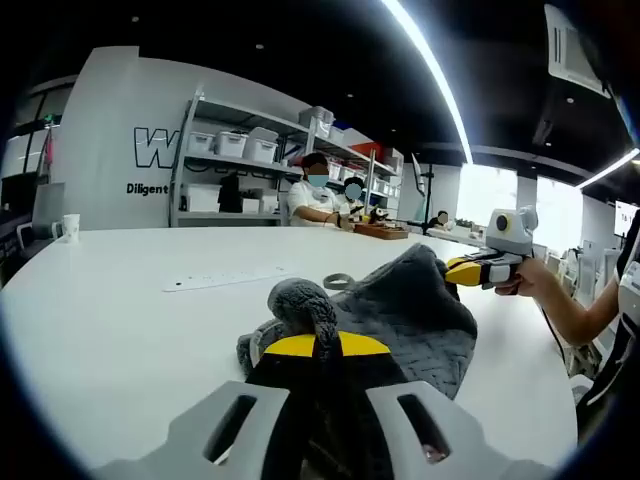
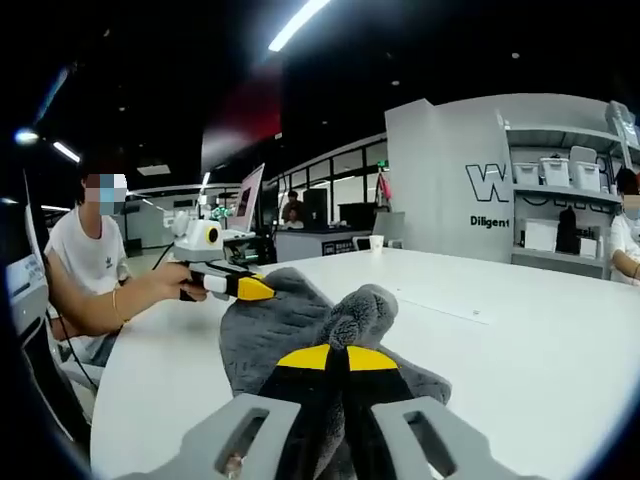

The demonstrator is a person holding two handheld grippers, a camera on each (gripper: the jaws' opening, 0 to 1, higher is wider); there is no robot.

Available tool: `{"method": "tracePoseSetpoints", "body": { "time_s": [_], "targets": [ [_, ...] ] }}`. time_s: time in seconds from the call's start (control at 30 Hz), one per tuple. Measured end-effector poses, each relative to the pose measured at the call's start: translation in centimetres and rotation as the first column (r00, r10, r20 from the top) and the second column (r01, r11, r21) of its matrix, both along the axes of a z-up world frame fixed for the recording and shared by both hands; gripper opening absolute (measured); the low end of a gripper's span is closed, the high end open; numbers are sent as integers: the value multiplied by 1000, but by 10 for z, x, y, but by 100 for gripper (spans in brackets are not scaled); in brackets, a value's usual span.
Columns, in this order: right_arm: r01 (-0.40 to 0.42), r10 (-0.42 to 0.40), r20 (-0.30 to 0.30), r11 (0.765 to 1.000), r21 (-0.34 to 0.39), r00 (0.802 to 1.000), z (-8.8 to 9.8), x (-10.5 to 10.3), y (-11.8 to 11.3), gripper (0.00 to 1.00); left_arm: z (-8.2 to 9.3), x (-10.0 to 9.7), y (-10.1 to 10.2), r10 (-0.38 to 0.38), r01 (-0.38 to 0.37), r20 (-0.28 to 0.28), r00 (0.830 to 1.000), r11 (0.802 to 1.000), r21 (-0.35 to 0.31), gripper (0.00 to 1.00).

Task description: Open the folded towel by lifting each exposed corner and separating the folded layers until the towel lies flat within the target outline without major curled edges

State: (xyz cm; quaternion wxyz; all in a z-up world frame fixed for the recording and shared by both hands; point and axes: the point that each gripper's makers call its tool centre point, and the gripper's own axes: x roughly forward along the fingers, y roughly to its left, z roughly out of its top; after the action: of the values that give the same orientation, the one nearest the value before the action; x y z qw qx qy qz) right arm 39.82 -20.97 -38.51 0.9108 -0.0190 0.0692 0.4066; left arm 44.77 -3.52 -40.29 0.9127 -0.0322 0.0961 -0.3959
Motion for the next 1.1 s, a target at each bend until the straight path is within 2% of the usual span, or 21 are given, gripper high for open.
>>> {"method": "tracePoseSetpoints", "body": {
  "time_s": [0.7,0.97,1.1],
  "targets": [
    [-108,112,59,993,-55,992,10,-64,16,0,4,-51,8,-27,27,60,998,1000,3,4],
    [-125,130,54,989,-78,990,4,-82,19,0,1,-71,13,-52,51,74,996,999,9,4],
    [-126,130,46,989,-78,990,-1,-91,21,0,-4,-84,17,-72,69,76,995,997,32,4]
  ]
}}
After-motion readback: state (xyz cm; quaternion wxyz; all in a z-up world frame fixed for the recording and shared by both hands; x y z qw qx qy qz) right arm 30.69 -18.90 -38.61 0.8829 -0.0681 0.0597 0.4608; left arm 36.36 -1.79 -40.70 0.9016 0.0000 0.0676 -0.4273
